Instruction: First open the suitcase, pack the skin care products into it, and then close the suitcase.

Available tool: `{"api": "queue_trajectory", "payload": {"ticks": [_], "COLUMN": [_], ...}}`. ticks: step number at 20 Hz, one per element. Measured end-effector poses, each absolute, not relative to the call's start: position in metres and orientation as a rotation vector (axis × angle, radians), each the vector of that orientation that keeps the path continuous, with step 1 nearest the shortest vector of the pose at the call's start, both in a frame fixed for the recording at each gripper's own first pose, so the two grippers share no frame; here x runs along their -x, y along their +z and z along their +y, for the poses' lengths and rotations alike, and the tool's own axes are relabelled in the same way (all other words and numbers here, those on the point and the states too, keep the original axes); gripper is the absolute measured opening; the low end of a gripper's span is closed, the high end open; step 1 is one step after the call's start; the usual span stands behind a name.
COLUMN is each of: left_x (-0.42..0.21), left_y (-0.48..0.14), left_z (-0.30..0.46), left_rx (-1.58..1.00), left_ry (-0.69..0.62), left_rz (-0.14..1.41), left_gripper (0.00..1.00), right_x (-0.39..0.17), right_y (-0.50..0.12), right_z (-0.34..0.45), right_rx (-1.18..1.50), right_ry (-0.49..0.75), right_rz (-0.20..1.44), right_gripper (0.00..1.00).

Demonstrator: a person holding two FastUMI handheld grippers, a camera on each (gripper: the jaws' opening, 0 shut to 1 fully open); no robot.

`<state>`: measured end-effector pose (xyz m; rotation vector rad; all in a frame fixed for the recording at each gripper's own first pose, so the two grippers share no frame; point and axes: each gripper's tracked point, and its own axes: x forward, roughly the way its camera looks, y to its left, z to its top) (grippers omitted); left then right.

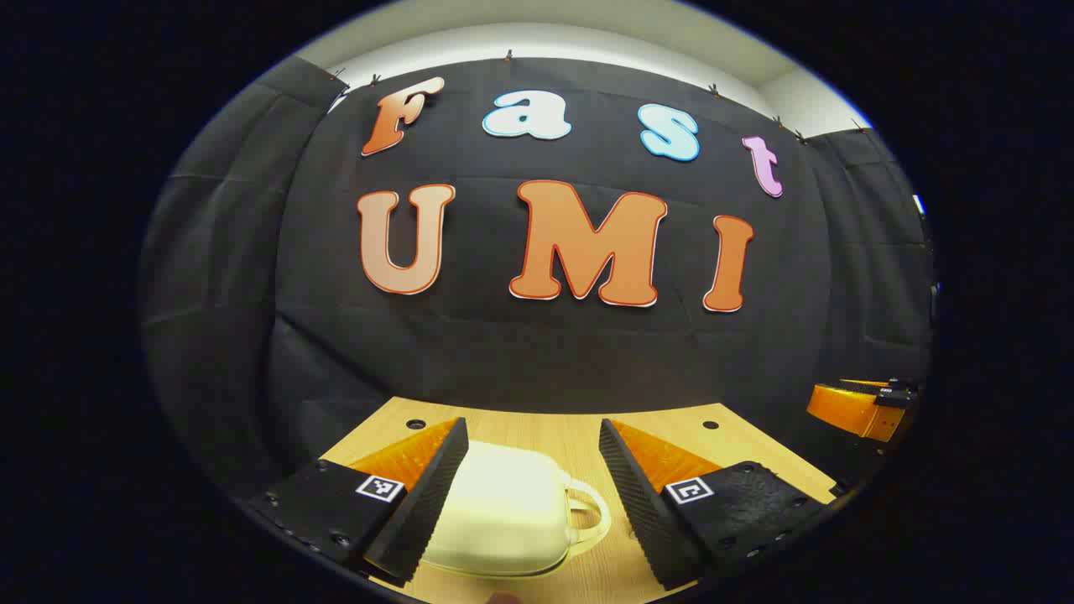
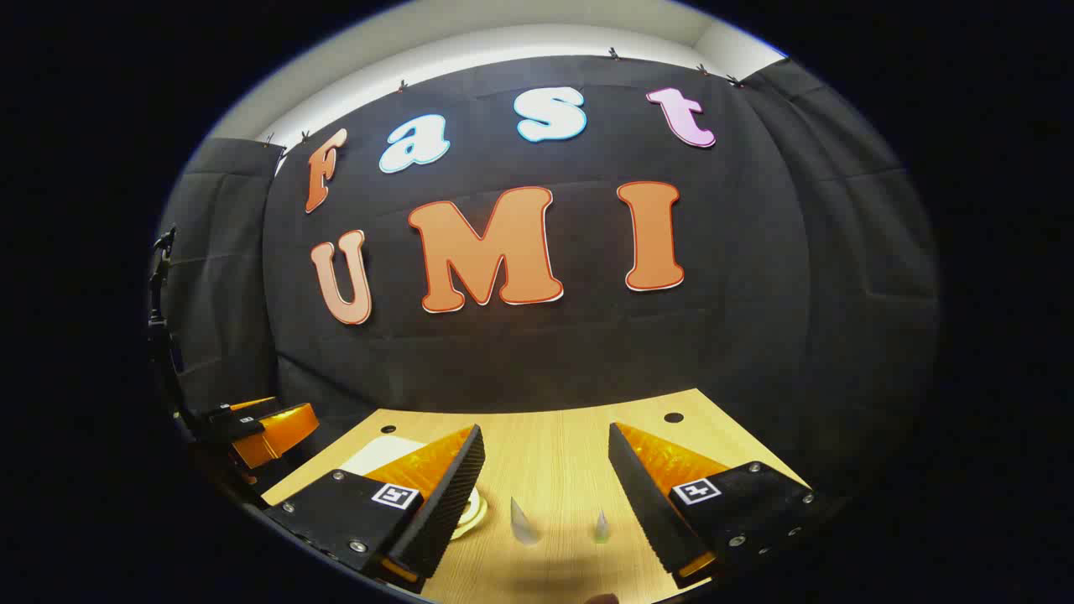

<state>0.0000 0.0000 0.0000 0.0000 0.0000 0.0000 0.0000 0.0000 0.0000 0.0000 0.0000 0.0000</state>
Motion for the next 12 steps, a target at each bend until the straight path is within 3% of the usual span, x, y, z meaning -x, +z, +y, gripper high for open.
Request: {"api": "queue_trajectory", "payload": {"ticks": [12], "left_x": [-0.009], "left_y": [0.003], "left_z": [-0.009], "left_rx": [-0.040], "left_ry": [-0.026], "left_rz": [0.003], "left_gripper": [0.98], "right_x": [-0.002], "right_y": [0.004], "right_z": [-0.011], "right_rx": [0.000], "right_ry": [-0.035], "right_rz": [-0.011], "right_gripper": [0.94]}}
